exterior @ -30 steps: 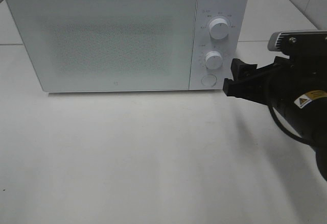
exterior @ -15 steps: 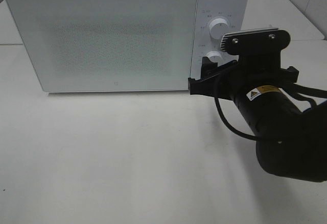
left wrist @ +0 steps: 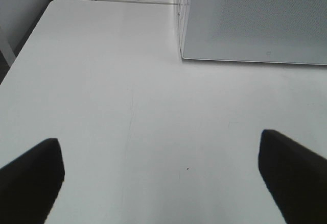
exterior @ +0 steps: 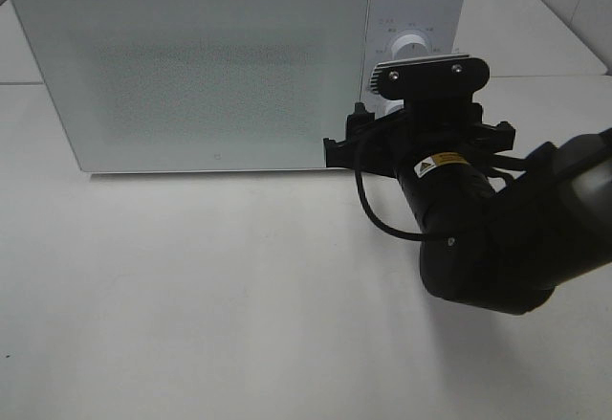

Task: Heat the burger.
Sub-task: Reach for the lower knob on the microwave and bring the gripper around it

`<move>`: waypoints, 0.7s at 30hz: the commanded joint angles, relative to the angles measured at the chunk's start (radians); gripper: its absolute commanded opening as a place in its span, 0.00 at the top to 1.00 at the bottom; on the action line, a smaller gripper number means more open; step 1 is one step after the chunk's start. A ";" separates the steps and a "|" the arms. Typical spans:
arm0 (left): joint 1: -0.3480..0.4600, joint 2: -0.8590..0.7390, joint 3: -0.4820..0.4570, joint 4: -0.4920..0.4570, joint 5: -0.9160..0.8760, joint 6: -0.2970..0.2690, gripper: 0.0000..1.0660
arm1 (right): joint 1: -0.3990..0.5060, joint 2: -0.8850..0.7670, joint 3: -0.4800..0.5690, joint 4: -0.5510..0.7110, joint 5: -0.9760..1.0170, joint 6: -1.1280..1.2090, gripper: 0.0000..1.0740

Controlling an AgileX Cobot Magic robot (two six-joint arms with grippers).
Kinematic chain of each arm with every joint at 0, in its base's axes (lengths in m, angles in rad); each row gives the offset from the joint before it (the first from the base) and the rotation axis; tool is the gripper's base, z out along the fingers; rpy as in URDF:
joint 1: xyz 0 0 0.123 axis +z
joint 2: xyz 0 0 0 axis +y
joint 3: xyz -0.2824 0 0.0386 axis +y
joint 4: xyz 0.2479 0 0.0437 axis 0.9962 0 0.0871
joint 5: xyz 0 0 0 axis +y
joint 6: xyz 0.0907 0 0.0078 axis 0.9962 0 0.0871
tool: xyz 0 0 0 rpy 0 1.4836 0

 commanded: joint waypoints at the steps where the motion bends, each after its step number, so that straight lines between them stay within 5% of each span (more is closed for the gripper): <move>1: 0.001 -0.026 0.003 -0.003 -0.004 -0.005 0.08 | -0.028 0.040 -0.043 0.005 -0.014 0.047 0.31; 21: 0.001 -0.026 0.003 -0.002 -0.004 -0.005 0.08 | -0.144 0.152 -0.118 -0.110 0.030 0.086 0.31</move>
